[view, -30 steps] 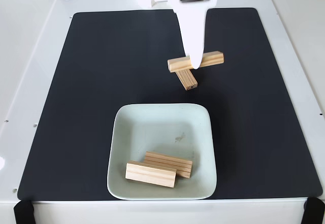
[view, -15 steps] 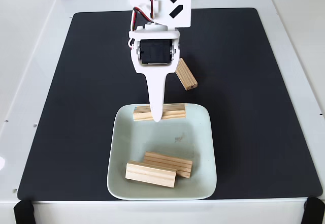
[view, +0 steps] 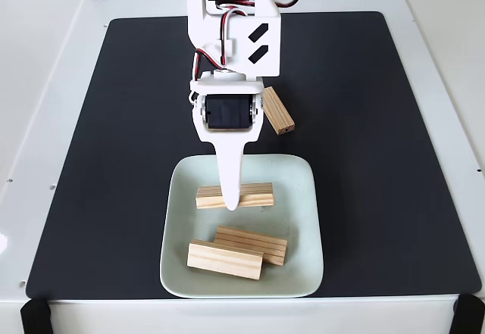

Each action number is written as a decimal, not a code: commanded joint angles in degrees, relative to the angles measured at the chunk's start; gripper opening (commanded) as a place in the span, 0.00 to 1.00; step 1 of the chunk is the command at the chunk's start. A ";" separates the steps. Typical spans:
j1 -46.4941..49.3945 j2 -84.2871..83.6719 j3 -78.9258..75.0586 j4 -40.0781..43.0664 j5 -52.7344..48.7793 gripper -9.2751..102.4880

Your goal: Pick up the wooden block and place them on the plate.

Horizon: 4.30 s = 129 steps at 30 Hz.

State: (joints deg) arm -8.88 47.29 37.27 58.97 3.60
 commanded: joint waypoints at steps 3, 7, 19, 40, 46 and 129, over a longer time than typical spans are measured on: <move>0.00 0.53 -3.16 -0.70 0.26 0.08; 0.00 0.44 -3.16 -0.70 0.35 0.08; 0.00 0.35 -3.25 -0.70 0.35 0.08; -2.46 0.35 -5.71 -0.70 3.78 0.08; -2.29 0.35 -5.71 -0.70 3.78 0.08; -8.79 57.57 63.11 -4.39 21.71 0.08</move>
State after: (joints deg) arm -17.05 103.71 102.13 56.78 14.33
